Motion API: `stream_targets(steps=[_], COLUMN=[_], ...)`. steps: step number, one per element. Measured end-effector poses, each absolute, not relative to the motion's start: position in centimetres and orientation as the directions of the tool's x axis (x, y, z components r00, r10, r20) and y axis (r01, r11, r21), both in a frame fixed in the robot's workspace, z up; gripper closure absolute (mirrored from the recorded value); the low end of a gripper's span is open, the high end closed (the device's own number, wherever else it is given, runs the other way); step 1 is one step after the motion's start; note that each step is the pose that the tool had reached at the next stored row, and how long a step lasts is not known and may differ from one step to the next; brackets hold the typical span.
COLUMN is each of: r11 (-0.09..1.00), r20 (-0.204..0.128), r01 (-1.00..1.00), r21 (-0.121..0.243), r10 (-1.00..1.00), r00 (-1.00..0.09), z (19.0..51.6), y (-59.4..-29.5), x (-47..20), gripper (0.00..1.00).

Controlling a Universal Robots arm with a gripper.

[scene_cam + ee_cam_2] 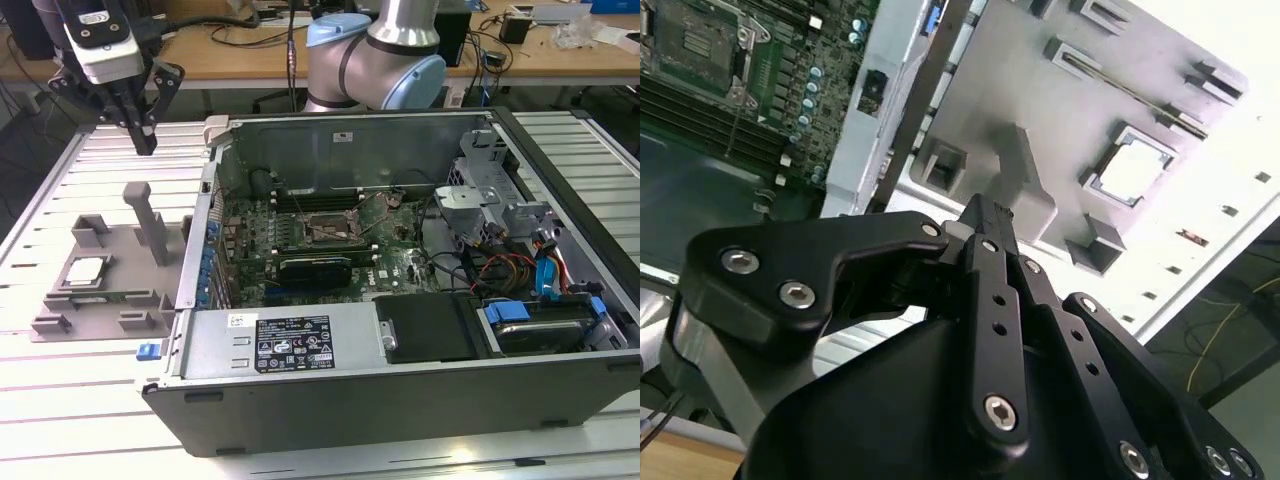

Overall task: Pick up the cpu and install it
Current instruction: 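Reach for the cpu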

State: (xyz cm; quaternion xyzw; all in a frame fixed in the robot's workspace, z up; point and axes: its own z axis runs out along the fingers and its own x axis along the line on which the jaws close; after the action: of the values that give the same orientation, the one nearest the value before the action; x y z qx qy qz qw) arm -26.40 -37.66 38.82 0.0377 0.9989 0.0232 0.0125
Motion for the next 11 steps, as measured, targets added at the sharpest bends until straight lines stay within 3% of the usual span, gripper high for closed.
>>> stream_targets(steps=[11], r11=[0.996], r20=[-0.023], r01=[0.075], r21=[0.047], r10=[0.076], r00=[-0.997], z=[38.2], y=[-37.5], x=[-30.2], gripper=[0.89])
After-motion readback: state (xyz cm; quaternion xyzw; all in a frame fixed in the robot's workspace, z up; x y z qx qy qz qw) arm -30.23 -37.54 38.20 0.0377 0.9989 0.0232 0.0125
